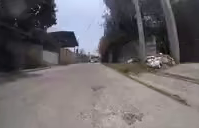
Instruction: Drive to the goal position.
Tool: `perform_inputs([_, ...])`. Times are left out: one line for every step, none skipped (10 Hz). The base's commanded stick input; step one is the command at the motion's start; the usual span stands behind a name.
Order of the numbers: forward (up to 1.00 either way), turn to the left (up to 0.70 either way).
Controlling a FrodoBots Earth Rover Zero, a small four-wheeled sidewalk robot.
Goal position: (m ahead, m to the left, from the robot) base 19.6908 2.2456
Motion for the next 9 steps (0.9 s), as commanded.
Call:
perform_inputs([1.0,0.0])
perform_inputs([1.0,0.0])
perform_inputs([1.0,0.0])
perform_inputs([1.0,0.0])
perform_inputs([1.0,0.0])
perform_inputs([1.0,0.0])
perform_inputs([1.0,0.0])
perform_inputs([1.0,0.0])
perform_inputs([1.0,0.0])
